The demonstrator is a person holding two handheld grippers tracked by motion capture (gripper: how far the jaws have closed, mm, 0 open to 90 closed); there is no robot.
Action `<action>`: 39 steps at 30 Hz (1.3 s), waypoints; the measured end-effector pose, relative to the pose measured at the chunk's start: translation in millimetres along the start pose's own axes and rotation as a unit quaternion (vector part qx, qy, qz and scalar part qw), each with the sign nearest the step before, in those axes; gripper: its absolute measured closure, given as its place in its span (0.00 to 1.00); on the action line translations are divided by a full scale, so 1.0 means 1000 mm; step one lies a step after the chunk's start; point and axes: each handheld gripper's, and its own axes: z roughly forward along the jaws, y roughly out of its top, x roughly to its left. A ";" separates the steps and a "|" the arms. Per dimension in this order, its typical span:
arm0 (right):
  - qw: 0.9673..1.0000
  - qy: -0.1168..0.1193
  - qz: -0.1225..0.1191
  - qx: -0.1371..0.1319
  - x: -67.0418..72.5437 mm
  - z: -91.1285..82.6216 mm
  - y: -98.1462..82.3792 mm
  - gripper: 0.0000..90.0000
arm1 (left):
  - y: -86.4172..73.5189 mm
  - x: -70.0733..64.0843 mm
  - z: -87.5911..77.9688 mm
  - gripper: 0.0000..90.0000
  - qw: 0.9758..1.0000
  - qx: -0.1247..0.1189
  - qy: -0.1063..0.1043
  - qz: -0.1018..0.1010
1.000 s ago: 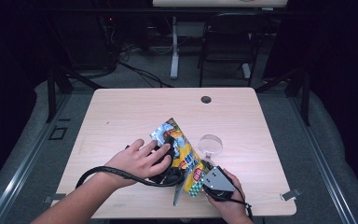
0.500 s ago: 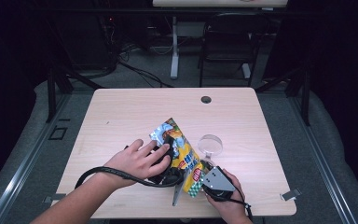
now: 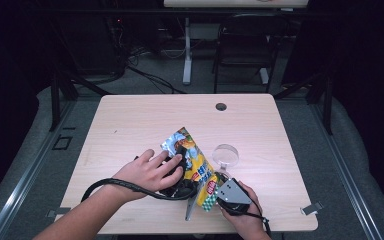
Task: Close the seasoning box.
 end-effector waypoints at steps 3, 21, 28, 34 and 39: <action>1.000 0.000 0.000 0.001 0.000 0.000 0.000 0.79 | 0.000 0.000 0.000 0.85 1.000 0.000 0.000 0.000; 1.000 0.000 0.001 0.003 0.000 0.000 -0.001 0.79 | 0.001 0.001 0.000 0.85 1.000 -0.001 0.001 0.005; 1.000 0.000 0.001 0.002 0.000 0.000 0.000 0.79 | 0.001 0.001 0.000 0.85 1.000 0.000 0.000 0.005; 1.000 0.000 0.001 0.001 0.000 0.000 0.000 0.79 | 0.001 0.001 0.000 0.85 1.000 -0.001 0.005 0.008; 1.000 0.001 0.001 0.001 0.000 0.000 0.000 0.79 | 0.001 0.001 0.000 0.85 1.000 -0.001 0.004 0.008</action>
